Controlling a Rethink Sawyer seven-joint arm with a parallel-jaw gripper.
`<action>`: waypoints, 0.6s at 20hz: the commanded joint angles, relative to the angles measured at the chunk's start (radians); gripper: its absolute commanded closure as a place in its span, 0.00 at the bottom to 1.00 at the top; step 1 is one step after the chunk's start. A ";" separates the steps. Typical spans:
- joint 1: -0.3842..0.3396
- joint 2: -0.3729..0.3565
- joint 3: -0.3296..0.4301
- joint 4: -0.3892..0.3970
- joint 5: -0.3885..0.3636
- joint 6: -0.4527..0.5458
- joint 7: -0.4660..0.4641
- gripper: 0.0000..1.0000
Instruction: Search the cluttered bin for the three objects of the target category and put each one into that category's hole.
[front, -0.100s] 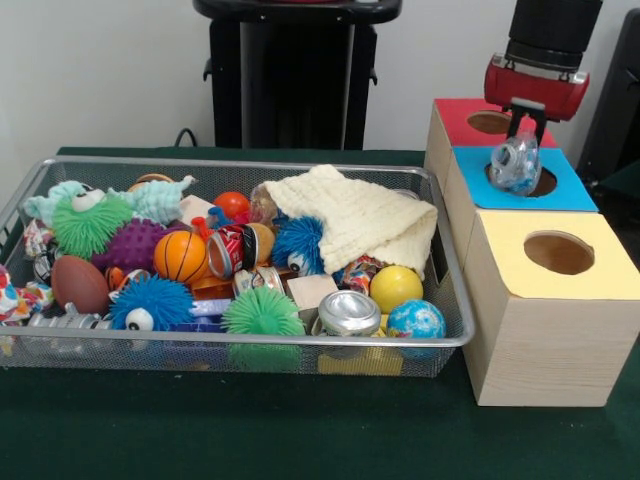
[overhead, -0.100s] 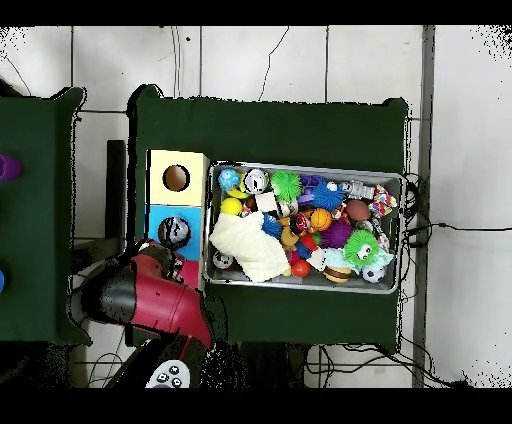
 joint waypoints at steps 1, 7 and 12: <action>-0.018 0.069 0.068 -0.048 0.049 -0.099 0.265 0.00; -0.029 0.066 0.094 -0.028 0.057 -0.139 0.275 0.00; -0.068 0.049 0.144 -0.006 0.041 -0.170 0.274 0.00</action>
